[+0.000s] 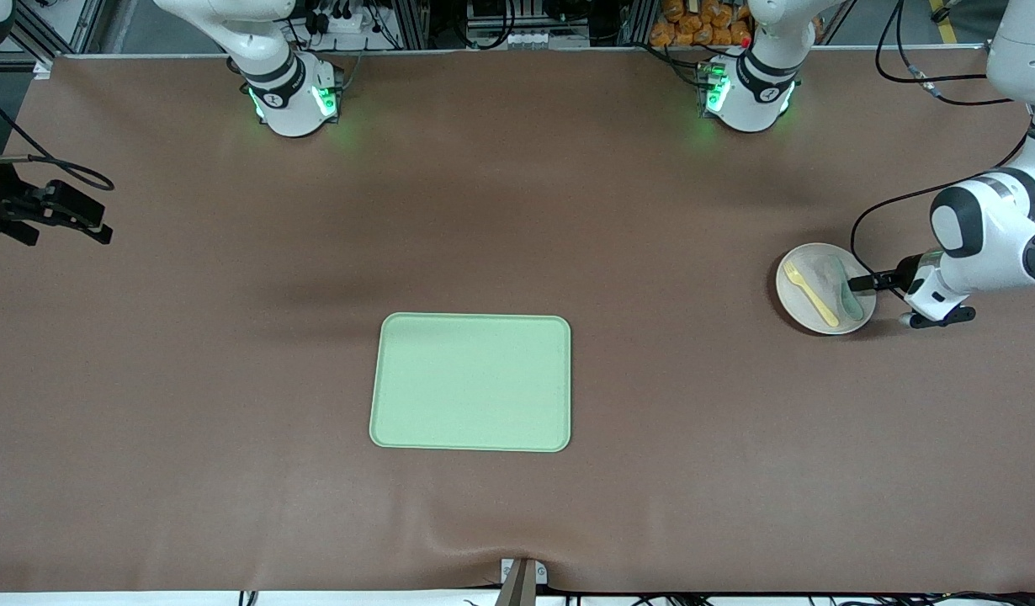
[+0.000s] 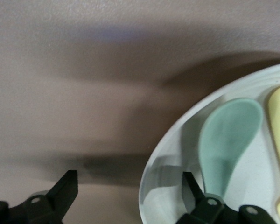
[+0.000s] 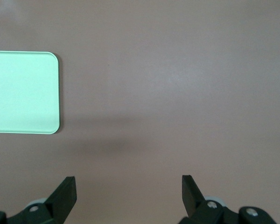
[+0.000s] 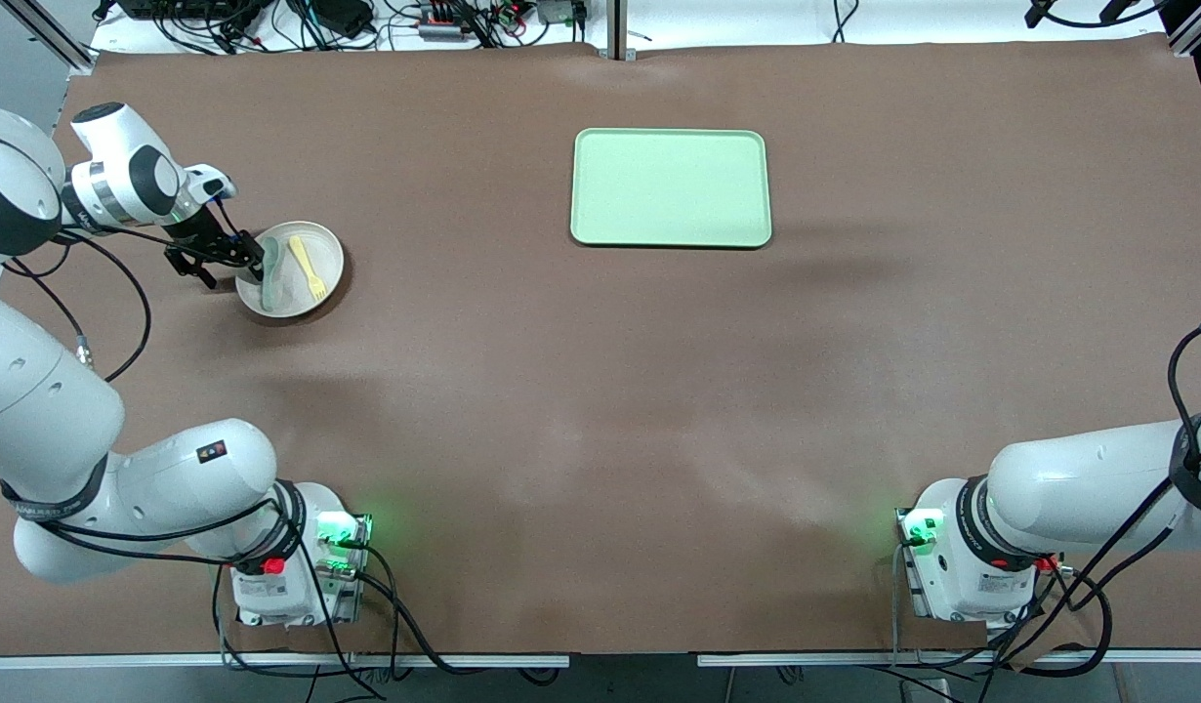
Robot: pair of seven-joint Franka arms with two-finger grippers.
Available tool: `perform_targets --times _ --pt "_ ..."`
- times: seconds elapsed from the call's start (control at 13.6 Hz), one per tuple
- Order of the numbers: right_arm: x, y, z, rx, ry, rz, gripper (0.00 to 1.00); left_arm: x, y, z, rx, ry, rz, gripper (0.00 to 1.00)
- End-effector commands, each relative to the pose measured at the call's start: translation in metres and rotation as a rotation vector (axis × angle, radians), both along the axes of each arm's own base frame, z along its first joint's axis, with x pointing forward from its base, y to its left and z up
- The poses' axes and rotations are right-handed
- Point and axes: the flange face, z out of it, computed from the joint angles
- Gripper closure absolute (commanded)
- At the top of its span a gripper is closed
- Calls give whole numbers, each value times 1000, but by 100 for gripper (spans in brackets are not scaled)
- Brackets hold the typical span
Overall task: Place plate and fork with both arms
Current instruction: 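Lower the left gripper to the white plate rim and grip it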
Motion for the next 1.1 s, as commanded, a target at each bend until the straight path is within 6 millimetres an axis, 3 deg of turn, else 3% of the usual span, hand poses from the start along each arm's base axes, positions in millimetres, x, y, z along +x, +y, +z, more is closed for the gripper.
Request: perform_targets --times 0.0,0.51,0.66,1.03 --pt "-2 -2 2 -2 2 4 0 -4 -1 2 1 0 -21 100" --pt "-2 -3 1 -2 4 3 0 2 -2 8 -11 -19 -96 100" --pt "-2 -3 1 -2 4 3 0 11 -4 16 -14 -41 -130 100" --pt "-2 -4 1 -2 4 1 0 51 -47 54 -53 -135 -144 100"
